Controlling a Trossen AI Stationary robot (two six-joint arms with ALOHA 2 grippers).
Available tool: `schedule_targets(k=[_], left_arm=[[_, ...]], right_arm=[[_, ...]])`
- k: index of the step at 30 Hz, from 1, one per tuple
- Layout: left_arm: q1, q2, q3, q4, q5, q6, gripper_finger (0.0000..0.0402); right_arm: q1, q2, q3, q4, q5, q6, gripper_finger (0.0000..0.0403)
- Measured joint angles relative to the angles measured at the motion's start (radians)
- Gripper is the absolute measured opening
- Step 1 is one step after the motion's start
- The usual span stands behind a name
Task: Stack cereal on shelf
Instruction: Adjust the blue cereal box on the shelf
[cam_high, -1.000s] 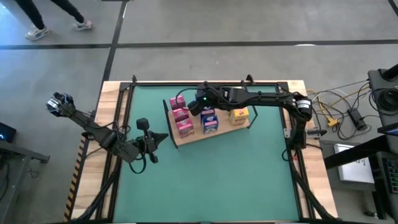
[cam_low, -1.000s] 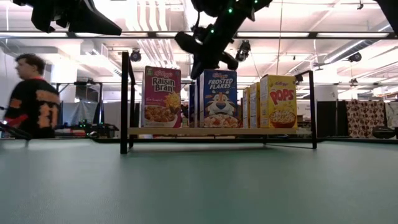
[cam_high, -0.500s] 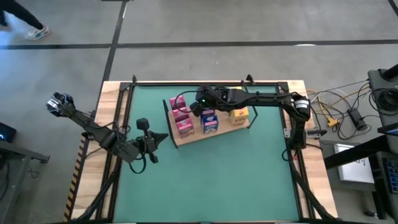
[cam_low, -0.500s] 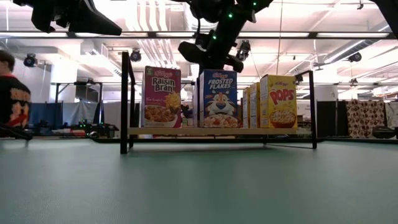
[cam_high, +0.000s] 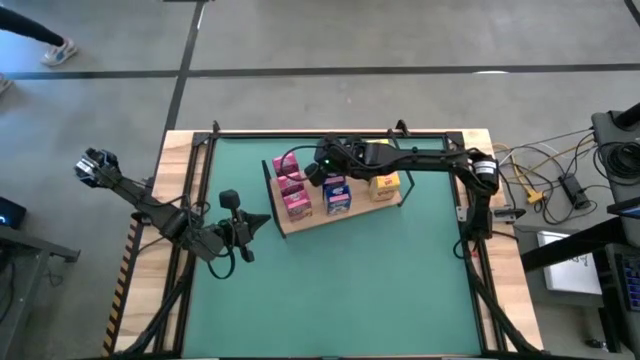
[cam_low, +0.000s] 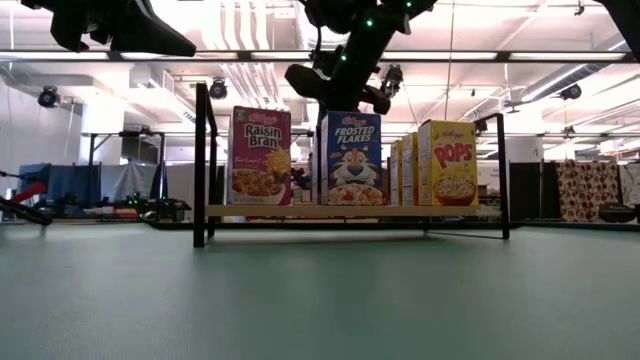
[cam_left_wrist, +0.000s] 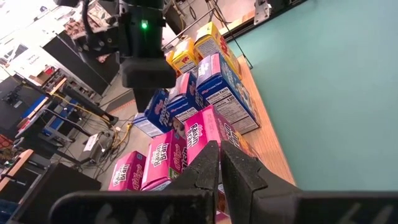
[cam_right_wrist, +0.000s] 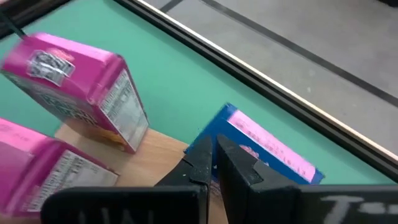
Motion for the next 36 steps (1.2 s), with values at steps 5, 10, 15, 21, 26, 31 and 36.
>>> schedule_targets(k=[5, 10, 15, 21, 26, 31, 36], left_arm=[[0.0, 0.0, 0.0, 0.0, 0.0, 0.0, 0.0], [0.0, 0.0, 0.0, 0.0, 0.0, 0.0, 0.0], [0.0, 0.0, 0.0, 0.001, 0.0, 0.0, 0.0], [0.0, 0.0, 0.0, 0.002, 0.0, -0.004, 0.0], [0.0, 0.0, 0.0, 0.003, 0.0, -0.004, 0.0], [0.0, 0.0, 0.0, 0.0, 0.0, -0.004, 0.0], [0.0, 0.0, 0.0, -0.001, 0.0, -0.004, 0.0]], right_arm=[[0.011, -0.003, 0.033, -0.003, 0.0, -0.018, 0.0012], [0.036, -0.004, 0.057, -0.033, -0.001, -0.04, 0.0012], [0.067, -0.011, 0.074, -0.111, 0.012, -0.022, 0.0012], [0.052, 0.015, 0.073, -0.096, 0.146, -0.022, 0.0012], [0.012, 0.058, 0.071, -0.072, 0.148, -0.029, 0.0012], [0.008, 0.072, 0.071, -0.059, 0.116, -0.042, 0.0012], [0.008, 0.065, 0.072, -0.061, 0.067, -0.067, 0.0012]])
